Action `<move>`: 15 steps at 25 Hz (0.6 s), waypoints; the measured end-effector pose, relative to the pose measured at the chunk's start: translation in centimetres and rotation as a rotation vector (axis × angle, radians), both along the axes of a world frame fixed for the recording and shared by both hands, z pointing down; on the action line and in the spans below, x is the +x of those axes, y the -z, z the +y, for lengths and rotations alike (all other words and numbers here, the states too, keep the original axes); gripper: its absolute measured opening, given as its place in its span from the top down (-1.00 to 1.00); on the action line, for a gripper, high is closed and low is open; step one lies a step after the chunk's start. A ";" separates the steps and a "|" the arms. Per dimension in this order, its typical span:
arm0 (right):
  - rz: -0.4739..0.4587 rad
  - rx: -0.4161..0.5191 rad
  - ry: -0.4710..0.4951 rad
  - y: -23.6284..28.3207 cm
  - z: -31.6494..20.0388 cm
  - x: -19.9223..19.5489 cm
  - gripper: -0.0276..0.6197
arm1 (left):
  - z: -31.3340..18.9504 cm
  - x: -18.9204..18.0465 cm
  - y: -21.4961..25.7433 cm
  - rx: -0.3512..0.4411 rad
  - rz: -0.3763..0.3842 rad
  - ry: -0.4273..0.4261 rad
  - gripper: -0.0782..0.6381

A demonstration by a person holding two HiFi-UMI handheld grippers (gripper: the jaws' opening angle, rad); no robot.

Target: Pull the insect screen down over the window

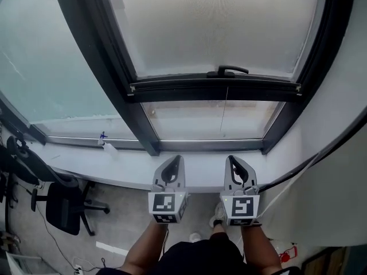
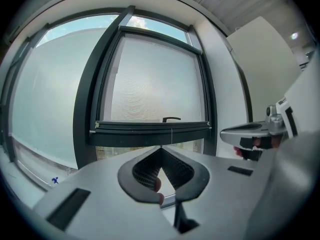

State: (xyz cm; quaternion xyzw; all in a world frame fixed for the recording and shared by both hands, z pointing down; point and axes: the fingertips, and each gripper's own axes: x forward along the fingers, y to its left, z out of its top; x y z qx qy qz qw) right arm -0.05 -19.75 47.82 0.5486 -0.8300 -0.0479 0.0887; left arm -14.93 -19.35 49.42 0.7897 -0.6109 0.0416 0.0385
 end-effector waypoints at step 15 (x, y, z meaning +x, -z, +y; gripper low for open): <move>-0.037 0.048 -0.038 2.3 7.7 1.1 0.90 | 7.8 1.6 1.9 0.041 -0.017 -0.039 0.77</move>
